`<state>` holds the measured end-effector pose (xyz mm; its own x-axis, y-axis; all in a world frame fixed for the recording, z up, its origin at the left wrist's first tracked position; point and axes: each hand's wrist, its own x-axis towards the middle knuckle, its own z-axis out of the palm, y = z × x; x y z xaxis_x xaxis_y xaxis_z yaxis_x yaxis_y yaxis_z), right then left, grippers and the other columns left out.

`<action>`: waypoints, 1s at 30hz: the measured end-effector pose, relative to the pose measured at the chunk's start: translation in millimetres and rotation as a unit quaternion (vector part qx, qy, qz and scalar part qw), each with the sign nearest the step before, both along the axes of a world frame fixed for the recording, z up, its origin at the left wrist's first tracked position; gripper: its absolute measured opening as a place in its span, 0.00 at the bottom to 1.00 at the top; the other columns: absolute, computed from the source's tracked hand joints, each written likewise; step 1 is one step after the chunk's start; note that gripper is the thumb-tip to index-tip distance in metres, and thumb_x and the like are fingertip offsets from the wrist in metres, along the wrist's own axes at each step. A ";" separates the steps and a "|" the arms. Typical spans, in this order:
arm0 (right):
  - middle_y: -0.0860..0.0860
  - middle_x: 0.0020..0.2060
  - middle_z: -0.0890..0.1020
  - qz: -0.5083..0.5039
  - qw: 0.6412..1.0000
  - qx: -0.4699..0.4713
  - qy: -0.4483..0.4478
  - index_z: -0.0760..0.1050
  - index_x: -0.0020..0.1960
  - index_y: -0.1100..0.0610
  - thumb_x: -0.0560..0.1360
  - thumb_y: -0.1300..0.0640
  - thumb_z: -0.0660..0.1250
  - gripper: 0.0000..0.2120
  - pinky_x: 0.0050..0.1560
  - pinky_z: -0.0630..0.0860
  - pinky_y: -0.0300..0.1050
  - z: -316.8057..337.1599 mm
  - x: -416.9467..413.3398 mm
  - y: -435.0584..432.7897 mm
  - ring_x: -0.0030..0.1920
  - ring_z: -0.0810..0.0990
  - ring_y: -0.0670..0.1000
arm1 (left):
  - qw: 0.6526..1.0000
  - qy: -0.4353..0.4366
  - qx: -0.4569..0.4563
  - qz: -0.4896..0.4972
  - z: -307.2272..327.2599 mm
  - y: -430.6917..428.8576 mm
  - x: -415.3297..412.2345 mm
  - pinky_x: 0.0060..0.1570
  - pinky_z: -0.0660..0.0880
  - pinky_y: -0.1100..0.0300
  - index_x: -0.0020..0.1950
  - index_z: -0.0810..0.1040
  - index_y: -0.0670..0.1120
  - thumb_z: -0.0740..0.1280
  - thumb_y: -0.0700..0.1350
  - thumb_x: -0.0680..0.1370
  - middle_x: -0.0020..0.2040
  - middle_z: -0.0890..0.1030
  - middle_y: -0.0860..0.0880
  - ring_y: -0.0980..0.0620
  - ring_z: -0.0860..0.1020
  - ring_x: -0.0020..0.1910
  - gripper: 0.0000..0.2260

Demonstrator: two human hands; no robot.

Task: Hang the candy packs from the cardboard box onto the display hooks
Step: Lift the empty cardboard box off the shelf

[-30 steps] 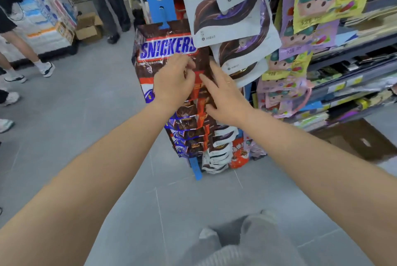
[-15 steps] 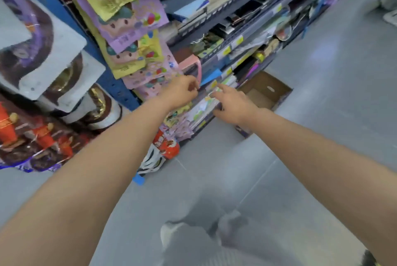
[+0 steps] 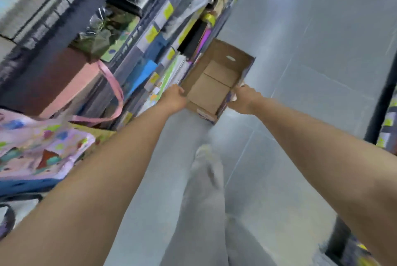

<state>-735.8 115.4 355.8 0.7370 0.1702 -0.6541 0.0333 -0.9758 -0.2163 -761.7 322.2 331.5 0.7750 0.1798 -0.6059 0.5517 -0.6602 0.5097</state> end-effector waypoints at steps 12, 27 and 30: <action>0.59 0.56 0.76 -0.251 0.956 0.036 0.150 0.71 0.53 0.61 0.78 0.55 0.60 0.10 0.47 0.63 0.41 -233.7 142.1 -20.9 0.53 0.73 0.57 | 0.986 0.151 0.027 0.071 -233.9 7.5 147.9 0.57 0.72 0.51 0.66 0.68 0.36 0.63 0.43 0.77 0.61 0.75 0.37 0.39 0.75 0.59 0.20; 0.61 0.60 0.76 -0.386 0.898 0.036 0.209 0.69 0.63 0.66 0.80 0.57 0.55 0.17 0.59 0.74 0.52 -407.9 150.1 -18.9 0.56 0.77 0.60 | 0.898 0.235 -0.144 0.343 -407.7 -8.6 135.8 0.31 0.74 0.60 0.60 0.74 0.45 0.59 0.38 0.78 0.49 0.79 0.48 0.52 0.77 0.37 0.12; 0.58 0.52 0.76 -0.453 0.869 0.077 0.183 0.69 0.63 0.64 0.78 0.61 0.54 0.15 0.51 0.80 0.55 -392.9 163.9 -30.1 0.45 0.76 0.58 | 0.879 0.215 -0.180 0.385 -389.8 -19.5 151.8 0.38 0.77 0.56 0.51 0.74 0.47 0.60 0.36 0.78 0.45 0.80 0.48 0.53 0.77 0.38 0.08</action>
<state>-571.9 85.3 -37.1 0.3611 -0.2644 -0.8943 -0.8320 -0.5245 -0.1809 -610.0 302.8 -58.3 0.1929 0.2880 -0.9380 0.9572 0.1548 0.2444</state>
